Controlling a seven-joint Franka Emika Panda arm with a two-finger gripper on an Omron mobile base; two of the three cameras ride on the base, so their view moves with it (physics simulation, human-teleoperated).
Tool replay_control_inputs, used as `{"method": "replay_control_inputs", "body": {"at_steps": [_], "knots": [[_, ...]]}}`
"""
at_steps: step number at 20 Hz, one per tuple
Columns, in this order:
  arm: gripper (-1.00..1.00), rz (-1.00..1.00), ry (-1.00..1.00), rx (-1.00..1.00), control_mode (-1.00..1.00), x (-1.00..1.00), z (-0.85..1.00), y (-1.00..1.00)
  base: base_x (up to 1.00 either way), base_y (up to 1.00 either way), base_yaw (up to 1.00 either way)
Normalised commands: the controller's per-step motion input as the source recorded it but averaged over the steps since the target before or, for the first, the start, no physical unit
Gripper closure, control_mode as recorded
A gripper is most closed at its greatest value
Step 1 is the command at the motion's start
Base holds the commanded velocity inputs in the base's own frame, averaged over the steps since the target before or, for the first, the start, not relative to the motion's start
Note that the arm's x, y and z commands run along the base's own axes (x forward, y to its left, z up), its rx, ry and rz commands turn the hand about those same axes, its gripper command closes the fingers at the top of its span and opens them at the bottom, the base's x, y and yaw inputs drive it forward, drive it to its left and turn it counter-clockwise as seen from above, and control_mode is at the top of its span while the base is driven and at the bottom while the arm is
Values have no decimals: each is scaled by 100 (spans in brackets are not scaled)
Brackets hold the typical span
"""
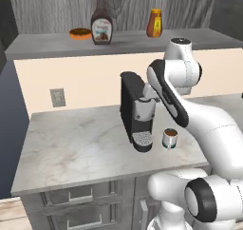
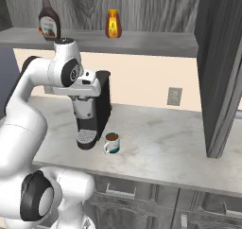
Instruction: Pick the syrup bottle and honey bottle from the cabinet and place them next to the mug.
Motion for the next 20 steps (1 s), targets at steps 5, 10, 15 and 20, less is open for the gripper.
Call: {"method": "replay_control_inputs", "body": {"at_steps": [5, 10, 15, 20], "knots": [[-100, 0, 0, 0, -100, -3, 0, 0, 0, 0, 0], [-100, 0, -12, 0, -100, -68, 5, 15, 0, 0, 0], [-100, 0, -29, 0, -100, -41, 54, 39, 0, 0, 0], [-100, 0, -19, 0, -100, -15, 89, 26, 0, 0, 0]]}}
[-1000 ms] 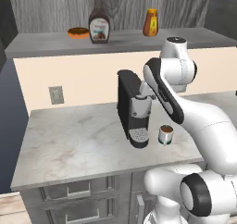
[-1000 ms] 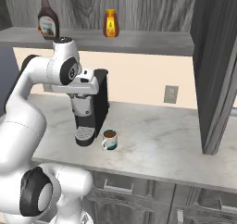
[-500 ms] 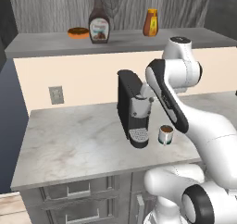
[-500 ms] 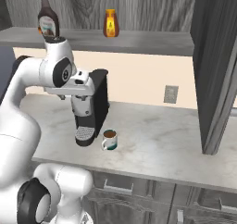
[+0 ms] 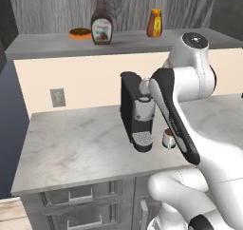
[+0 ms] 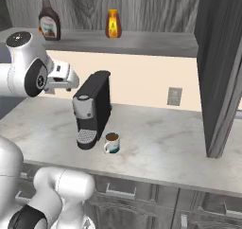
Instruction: Pick the syrup bottle and honey bottle from the cabinet and place them next to the mug.
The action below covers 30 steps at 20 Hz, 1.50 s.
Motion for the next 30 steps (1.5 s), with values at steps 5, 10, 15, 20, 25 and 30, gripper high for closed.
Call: {"method": "replay_control_inputs", "body": {"at_steps": [5, 10, 15, 20, 25, 30], "knots": [[-100, 3, -21, 6, -100, -2, 93, 4, 0, 0, 0], [-100, 7, -25, 13, -100, 0, 74, 0, 0, 0, 0], [-100, 17, -10, 19, -100, 0, 70, 0, 0, 0, 0], [-100, 25, -12, 17, -100, 10, 35, 0, 0, 0, 0], [-100, 24, -21, 8, -100, 40, 3, 4, 0, 0, 0], [-100, 4, -21, 0, -100, 64, 0, 28, 0, 0, 0]]}}
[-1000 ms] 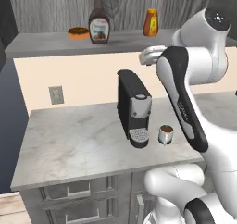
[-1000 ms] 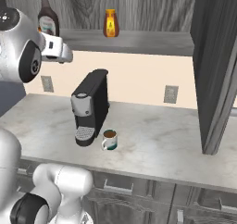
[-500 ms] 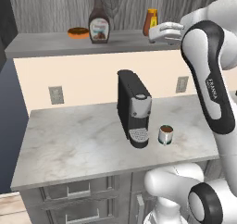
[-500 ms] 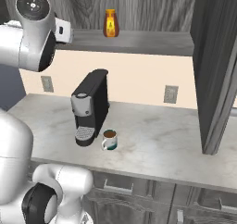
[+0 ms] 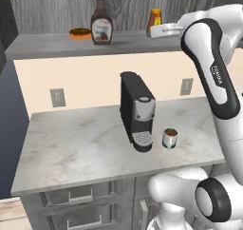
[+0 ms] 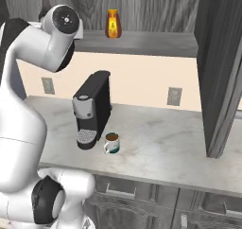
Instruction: Pick the syrup bottle and honey bottle from the cabinet and place them next to the mug.
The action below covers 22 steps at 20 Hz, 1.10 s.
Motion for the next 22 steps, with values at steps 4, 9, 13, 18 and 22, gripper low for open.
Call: {"method": "replay_control_inputs", "body": {"at_steps": [4, 9, 13, 18, 22], "knots": [[-100, 0, 6, 0, -100, 45, 8, 43, 0, 0, 0], [-100, 0, 13, -2, -100, 7, 2, 32, 0, 0, 0], [-100, 0, 20, -8, -100, 0, 0, 11, 0, 0, 0], [-100, 0, 9, -6, -100, 6, -6, 1, 0, 0, 0], [-100, 0, -7, -2, -100, 28, -11, 0, 0, 0, 0]]}}
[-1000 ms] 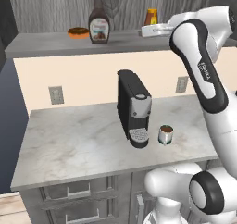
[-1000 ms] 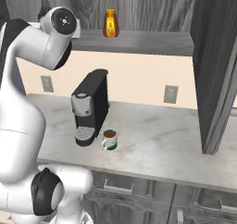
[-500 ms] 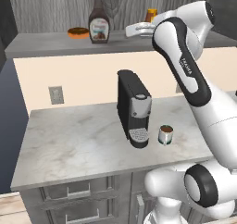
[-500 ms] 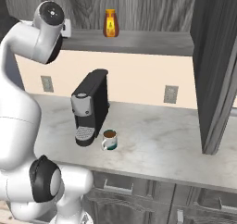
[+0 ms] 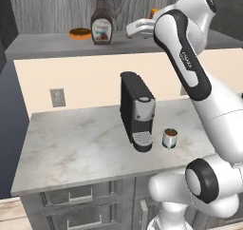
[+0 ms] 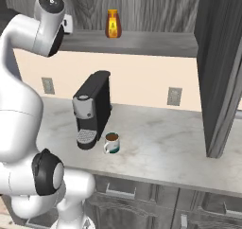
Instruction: Pick the syrup bottle and honey bottle from the cabinet and place them next to the mug.
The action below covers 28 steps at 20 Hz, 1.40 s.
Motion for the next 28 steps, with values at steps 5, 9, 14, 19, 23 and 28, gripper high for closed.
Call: {"method": "replay_control_inputs", "body": {"at_steps": [5, 9, 14, 19, 23, 28], "knots": [[-100, 0, -6, 0, -100, 39, -3, 0, 0, 0, 0], [-100, 0, 0, 0, -100, 36, 0, 0, 0, 0, 0], [-100, 0, 0, 0, -100, 47, 0, 0, 0, 0, 0], [-100, 0, 0, 0, -100, 38, 0, 0, 0, 0, 0], [-100, 0, 0, 0, -100, 24, 0, 4, 0, 0, 0], [-100, 0, -1, 0, -100, 13, 0, 1, 0, 0, 0]]}}
